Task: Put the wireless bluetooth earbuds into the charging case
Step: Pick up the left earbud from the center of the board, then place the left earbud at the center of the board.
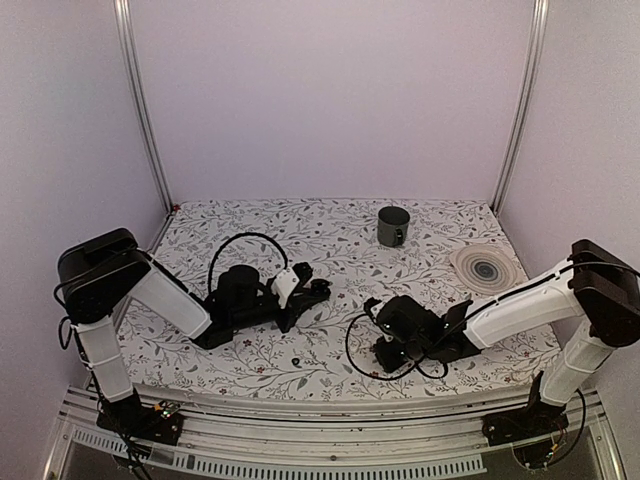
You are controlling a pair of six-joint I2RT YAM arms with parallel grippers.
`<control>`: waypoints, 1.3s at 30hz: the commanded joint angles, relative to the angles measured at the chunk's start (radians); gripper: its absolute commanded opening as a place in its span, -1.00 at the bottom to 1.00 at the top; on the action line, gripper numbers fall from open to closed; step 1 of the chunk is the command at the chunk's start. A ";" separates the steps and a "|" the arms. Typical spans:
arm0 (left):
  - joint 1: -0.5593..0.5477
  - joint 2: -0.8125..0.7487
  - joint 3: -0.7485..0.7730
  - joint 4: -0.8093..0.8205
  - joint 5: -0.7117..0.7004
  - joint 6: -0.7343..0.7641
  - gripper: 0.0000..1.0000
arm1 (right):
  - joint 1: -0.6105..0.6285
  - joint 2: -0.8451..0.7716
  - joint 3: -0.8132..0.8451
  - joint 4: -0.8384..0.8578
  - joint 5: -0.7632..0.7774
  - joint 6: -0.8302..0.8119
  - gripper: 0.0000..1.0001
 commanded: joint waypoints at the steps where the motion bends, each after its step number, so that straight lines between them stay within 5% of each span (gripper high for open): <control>1: 0.007 -0.028 0.012 0.007 0.006 0.010 -1.00 | -0.053 -0.054 0.010 -0.099 -0.097 -0.006 -0.91; 11: 0.000 -0.048 0.041 -0.029 0.140 0.087 -1.00 | -0.274 -0.185 0.157 -0.228 -0.568 -0.161 -0.92; 20: -0.008 -0.024 0.149 -0.180 0.350 0.128 -1.00 | -0.312 -0.174 0.371 -0.397 -0.696 -0.284 -0.91; 33: -0.017 0.007 0.193 -0.145 0.394 0.079 -1.00 | -0.346 -0.092 0.480 -0.460 -0.862 -0.319 -0.90; 36: -0.001 0.017 0.181 -0.133 0.313 0.045 -1.00 | -0.376 -0.037 0.473 -0.480 -0.861 -0.283 -0.90; 39: 0.021 0.013 0.136 -0.096 0.234 -0.007 -1.00 | -0.430 0.013 0.376 -0.380 -1.022 -0.204 -0.90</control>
